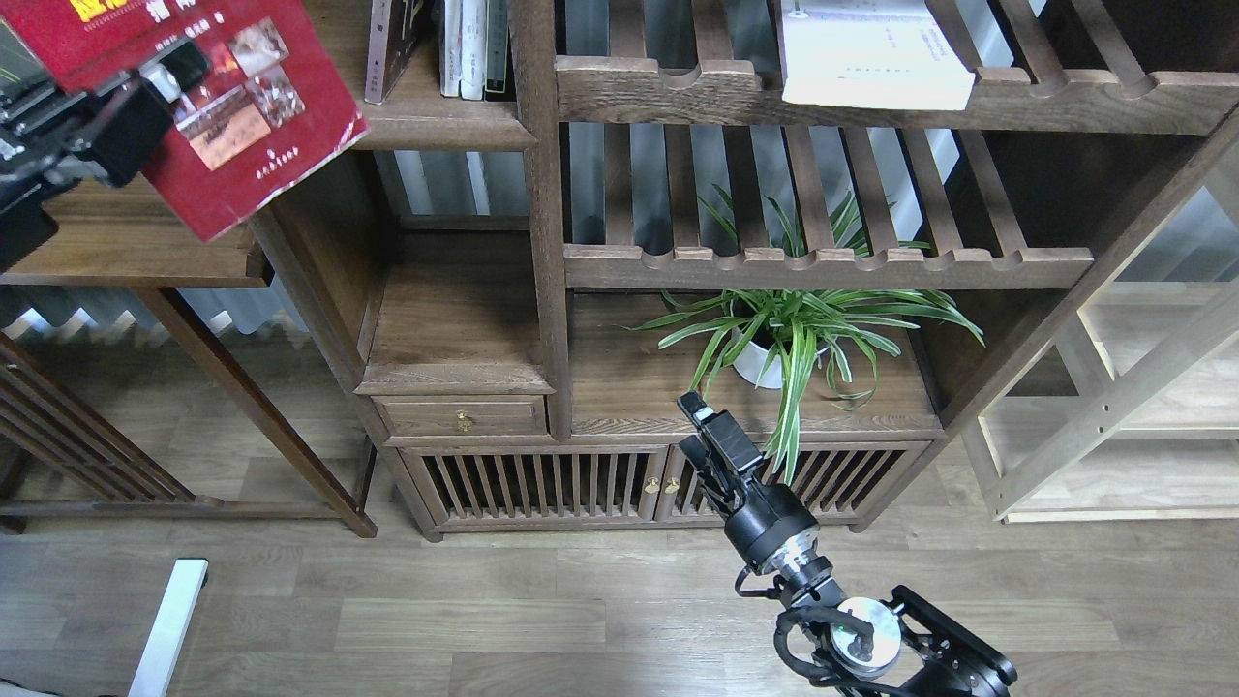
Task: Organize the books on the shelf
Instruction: 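Lift the red book with the left gripper up to the top shelf, then push the red book into the top shelf with the left gripper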
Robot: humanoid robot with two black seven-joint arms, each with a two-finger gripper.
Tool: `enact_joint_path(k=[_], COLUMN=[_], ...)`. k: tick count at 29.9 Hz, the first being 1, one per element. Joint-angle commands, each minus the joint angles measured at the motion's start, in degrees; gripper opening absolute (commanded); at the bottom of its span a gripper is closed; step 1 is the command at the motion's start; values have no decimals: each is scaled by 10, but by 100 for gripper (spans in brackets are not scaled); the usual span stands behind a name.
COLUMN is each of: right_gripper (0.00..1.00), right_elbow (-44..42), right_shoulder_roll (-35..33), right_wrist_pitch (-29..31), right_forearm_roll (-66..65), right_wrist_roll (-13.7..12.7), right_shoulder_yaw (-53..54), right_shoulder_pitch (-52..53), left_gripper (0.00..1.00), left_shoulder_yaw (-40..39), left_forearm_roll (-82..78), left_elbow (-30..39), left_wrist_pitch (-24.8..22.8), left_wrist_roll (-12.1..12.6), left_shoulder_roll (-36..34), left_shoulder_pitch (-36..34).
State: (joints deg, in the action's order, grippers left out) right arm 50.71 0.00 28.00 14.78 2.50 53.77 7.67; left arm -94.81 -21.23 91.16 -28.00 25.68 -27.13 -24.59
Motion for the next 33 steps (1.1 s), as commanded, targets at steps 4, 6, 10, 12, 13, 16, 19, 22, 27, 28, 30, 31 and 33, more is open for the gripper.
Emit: enact_joint_path(k=[4,6,10,12,13,16,19,22,27,28,30,31,33], right_gripper=[99,99,99,99,99,99,99,99,99,99,99,99,99], right_elbow=[0,0,1,1,1,0,0,0,0,0,1,1,1], right_shoulder_roll=[0,0,0,0,0,0,0,0,0,0,0,0,0], right_wrist_pitch=[0,0,0,0,0,0,0,0,0,0,0,0,0], right_forearm_roll=[0,0,0,0,0,0,1,1,1,1,1,1,1], right_wrist_roll=[-1,-1,-3,-6,-7,-9,-9,-10,-10,-10,-10,-10,-10], right_shoulder_yaw=[-1,-2,-1,-2,-1,0,1,1,-2,-2,-2,-2,-7], right_shoulder_pitch=[2,2,4,9,10,10,11,11,16,16,17,17,17], left_gripper=[0,0,0,0,0,0,0,0,0,0,0,0,0], left_shoulder_yaw=[-26,-26,-16,-13,-13,-5,8,15,74,88,104,114,125], left_forearm_roll=[-71,-86,-121,-136,-141,-152,-170,-209,-225,-226,-228,-227,-228], left_elbow=[5,5,5,4,4,4,0,-3,-20,-27,-39,-46,-54], left_wrist_pitch=[0,0,75,113,130,165,173,209,283,295,316,327,344], left_wrist_roll=[-24,-47,-95,-120,-132,-161,-168,-174,-197,-207,-219,-224,-234], left_shoulder_roll=[73,85,101,112,117,120,120,124,135,134,133,133,133], left_shoulder_pitch=[-36,-52,-75,-80,-80,-78,-79,-78,-88,-94,-102,-109,-121])
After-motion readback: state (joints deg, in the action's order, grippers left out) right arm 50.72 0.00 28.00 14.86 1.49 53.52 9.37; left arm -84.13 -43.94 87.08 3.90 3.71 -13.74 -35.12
